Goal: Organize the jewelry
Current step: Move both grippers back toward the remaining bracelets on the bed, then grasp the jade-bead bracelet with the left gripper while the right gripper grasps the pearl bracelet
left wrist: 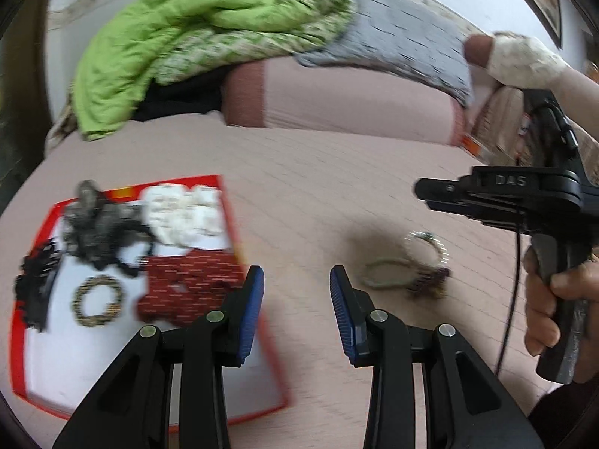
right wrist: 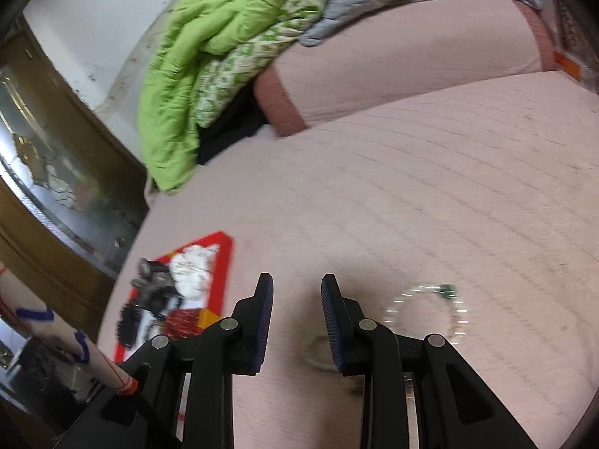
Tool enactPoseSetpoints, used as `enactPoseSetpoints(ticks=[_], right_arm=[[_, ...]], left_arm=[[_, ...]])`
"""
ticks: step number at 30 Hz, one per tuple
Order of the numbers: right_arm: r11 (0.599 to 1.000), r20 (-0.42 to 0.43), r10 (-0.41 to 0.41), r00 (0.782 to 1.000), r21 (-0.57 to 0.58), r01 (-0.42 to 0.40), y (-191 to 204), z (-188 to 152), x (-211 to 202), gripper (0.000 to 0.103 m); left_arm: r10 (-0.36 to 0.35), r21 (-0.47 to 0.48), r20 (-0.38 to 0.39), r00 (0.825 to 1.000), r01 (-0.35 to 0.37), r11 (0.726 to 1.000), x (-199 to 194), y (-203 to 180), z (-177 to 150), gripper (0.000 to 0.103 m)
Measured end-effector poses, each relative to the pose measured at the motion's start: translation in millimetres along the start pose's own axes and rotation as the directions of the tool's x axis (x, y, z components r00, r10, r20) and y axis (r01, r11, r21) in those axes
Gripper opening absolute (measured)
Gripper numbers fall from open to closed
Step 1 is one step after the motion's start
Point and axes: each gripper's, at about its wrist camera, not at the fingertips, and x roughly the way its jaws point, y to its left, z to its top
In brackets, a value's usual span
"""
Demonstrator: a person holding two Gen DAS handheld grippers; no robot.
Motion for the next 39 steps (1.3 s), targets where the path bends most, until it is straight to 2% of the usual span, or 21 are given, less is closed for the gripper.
enactPoseSetpoints(ticks=[4,7,11,13,17,20,24,27,29,32,39], right_arm=[[0.999,-0.012,-0.045,0.999,-0.010,0.045,-25,0,-11,0.029],[0.997,-0.022,-0.064,0.998,0.033,0.064,-48,1,-18,0.029],[0.994,-0.020,-0.080,0.997,0.076,0.081,-70,3,-26,0.029],[0.993,-0.016,-0.080,0.997,0.086,0.081,-75,4,-30,0.029],[0.993,-0.009,-0.081,0.997,0.091,0.081,-81,6,-36,0.029],[0.992,-0.012,-0.078,0.997,0.099,0.079,-84,6,-37,0.029],[0.992,-0.014,-0.074,0.997,0.103,0.075,-86,6,-37,0.029],[0.992,-0.014,-0.077,0.997,0.098,0.078,-84,6,-37,0.029],[0.992,-0.015,-0.079,0.997,0.101,0.080,-84,6,-37,0.029],[0.991,-0.019,-0.082,0.996,0.103,0.084,-84,7,-35,0.029],[0.991,-0.033,-0.100,0.994,0.088,0.102,-83,6,-31,0.029]], left_arm=[[-0.070,-0.001,-0.074,0.995,0.070,0.998,25,-30,5,0.035],[-0.117,-0.011,-0.140,0.983,0.116,0.993,49,-50,7,0.035],[-0.114,-0.014,-0.215,0.970,0.113,0.993,80,-66,8,0.035],[-0.082,-0.003,-0.233,0.969,0.083,0.997,93,-69,10,0.035],[-0.035,-0.002,-0.237,0.971,0.036,0.999,106,-63,14,0.035],[-0.010,0.012,-0.261,0.965,0.013,1.000,118,-60,15,0.035],[0.034,0.072,-0.242,0.970,-0.018,0.997,122,-69,14,0.035],[0.038,0.101,-0.218,0.975,-0.016,0.995,121,-78,8,0.034],[0.032,0.134,-0.208,0.978,-0.004,0.991,118,-86,4,0.022],[0.016,0.160,-0.208,0.978,0.017,0.987,116,-94,0,0.011],[0.030,0.157,-0.229,0.973,0.007,0.988,123,-94,1,0.008]])
